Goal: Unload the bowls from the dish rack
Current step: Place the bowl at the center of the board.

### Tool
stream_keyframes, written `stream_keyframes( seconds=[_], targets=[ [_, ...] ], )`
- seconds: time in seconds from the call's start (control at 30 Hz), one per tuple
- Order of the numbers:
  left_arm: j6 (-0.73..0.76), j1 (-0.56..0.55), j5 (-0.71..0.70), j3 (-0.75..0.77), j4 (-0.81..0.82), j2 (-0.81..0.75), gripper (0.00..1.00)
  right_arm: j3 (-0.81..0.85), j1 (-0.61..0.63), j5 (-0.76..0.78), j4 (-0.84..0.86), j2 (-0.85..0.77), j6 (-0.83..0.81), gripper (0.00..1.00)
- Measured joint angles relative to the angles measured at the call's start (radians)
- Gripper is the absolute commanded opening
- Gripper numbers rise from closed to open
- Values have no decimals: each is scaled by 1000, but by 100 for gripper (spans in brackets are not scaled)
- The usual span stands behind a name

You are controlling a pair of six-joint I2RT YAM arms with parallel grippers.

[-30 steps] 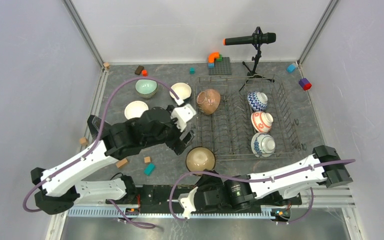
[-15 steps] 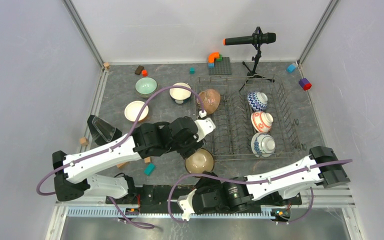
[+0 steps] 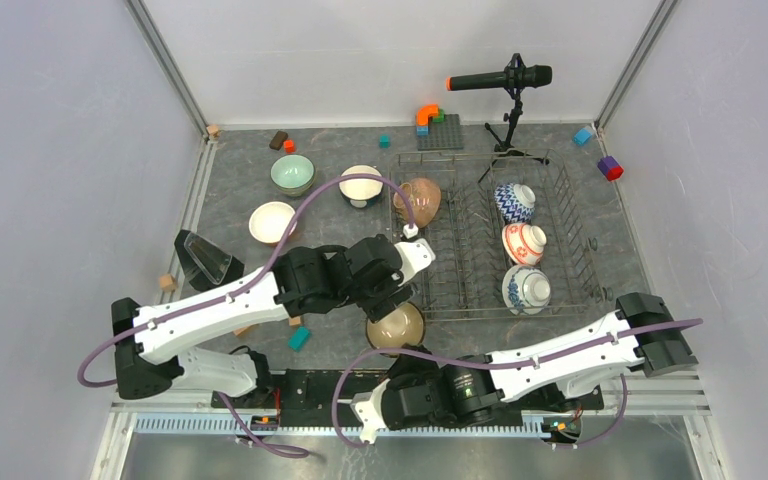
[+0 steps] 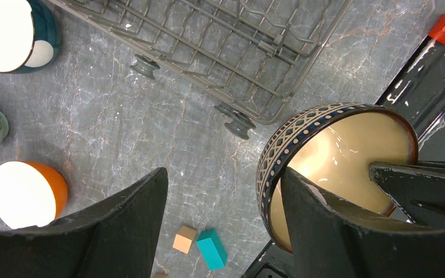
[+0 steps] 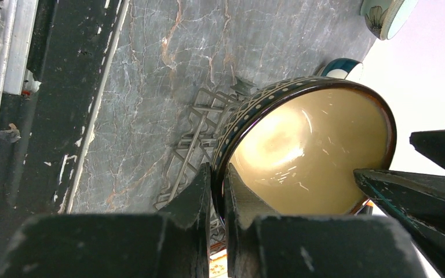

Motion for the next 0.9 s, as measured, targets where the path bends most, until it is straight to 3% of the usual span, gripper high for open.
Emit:
stream_keyframes(
  seconds=[0.37, 0.77, 0.9],
  targets=[
    [0, -1, 50, -3, 0, -37, 71, 15, 3, 0, 6, 12, -8, 0],
    [0, -11, 84, -31, 0, 14, 49, 21, 5, 0, 6, 19, -11, 0],
    [0, -14, 89, -38, 0, 26, 35, 24, 5, 0, 6, 19, -12, 0]
  ],
)
